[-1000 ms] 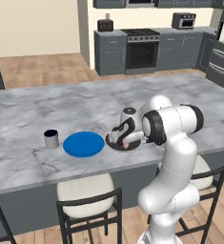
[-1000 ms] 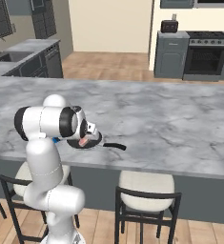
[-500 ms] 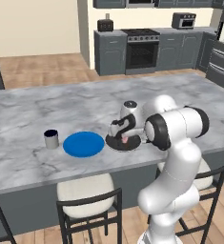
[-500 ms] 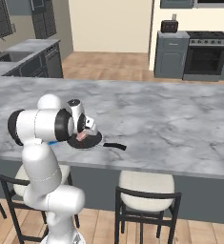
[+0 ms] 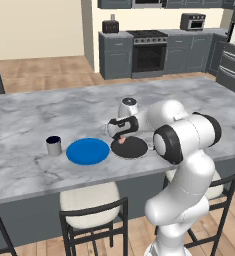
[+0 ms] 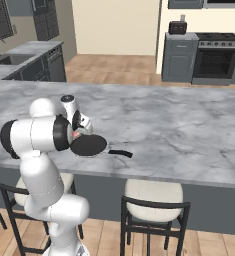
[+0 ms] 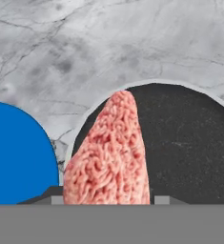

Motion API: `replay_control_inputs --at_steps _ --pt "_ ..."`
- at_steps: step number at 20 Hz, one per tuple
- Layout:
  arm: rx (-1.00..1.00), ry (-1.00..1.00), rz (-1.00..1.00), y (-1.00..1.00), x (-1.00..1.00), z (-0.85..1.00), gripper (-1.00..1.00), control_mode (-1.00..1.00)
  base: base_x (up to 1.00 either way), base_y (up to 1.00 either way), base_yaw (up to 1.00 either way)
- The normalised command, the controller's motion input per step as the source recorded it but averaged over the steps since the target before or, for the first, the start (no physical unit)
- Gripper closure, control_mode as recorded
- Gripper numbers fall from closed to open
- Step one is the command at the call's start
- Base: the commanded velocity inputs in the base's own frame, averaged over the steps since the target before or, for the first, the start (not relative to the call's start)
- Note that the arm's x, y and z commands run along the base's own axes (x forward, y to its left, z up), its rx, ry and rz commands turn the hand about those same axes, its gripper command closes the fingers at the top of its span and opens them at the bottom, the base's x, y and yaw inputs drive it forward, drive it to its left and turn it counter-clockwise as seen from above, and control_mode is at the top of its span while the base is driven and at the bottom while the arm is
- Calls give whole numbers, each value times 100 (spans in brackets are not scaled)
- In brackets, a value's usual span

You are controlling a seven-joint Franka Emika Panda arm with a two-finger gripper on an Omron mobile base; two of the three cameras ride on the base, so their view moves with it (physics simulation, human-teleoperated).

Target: Pick up the pan with the steak in it and place it on the dining table. Then place the steak on the plate.

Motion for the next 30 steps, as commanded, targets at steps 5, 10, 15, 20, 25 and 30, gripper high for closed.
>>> replay_control_inputs --at_steps 5,10,15,20,25,30 --pt "2 -5 -7 77 0 14 100 -100 0 0 0" --pt "1 -1 -7 79 0 0 100 -100 0 0 0" --pt "4 0 -5 53 0 -1 100 -100 0 0 0" --pt "0 0 0 5 0 -3 100 -100 0 0 0" --pt "0 0 0 8 10 -24 100 -100 0 0 0" --pt "2 0 -2 12 11 -26 100 -100 0 0 0"
